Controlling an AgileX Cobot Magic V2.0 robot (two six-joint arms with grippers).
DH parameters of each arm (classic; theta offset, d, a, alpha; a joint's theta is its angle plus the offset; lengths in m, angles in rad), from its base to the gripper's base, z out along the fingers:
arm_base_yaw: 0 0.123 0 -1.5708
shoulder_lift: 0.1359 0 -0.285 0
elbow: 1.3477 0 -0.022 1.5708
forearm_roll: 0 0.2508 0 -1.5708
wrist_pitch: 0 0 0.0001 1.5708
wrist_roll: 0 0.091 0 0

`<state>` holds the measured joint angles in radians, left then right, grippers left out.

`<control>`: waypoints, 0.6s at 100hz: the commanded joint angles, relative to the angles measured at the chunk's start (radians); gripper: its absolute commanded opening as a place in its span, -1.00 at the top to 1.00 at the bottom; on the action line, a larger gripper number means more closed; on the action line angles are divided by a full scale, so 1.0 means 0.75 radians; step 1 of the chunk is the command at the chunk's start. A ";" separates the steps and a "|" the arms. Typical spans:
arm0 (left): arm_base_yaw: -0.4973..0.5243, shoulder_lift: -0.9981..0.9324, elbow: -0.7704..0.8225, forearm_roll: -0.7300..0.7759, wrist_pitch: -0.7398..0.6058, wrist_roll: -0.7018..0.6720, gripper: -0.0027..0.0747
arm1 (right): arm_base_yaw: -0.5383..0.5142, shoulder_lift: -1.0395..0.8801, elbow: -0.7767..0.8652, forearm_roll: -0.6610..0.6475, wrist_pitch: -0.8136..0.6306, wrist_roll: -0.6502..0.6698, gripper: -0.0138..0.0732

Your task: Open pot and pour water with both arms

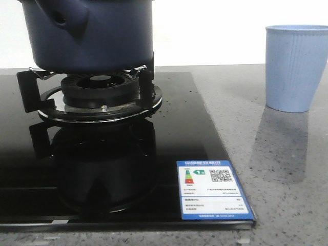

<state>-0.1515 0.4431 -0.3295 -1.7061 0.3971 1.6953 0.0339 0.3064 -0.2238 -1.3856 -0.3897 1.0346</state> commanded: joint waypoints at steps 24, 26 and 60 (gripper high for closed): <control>-0.029 0.003 -0.035 -0.059 0.014 0.002 0.98 | 0.001 0.009 -0.033 0.034 -0.067 0.005 0.83; -0.029 0.003 -0.035 -0.059 0.014 0.002 0.98 | 0.001 0.009 -0.033 0.034 -0.067 0.005 0.83; -0.029 0.003 -0.035 -0.059 0.014 0.002 0.98 | 0.001 0.009 -0.033 0.034 -0.067 0.005 0.83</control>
<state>-0.1656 0.4416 -0.3295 -1.7110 0.3924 1.6953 0.0339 0.3064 -0.2238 -1.3856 -0.4295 1.0375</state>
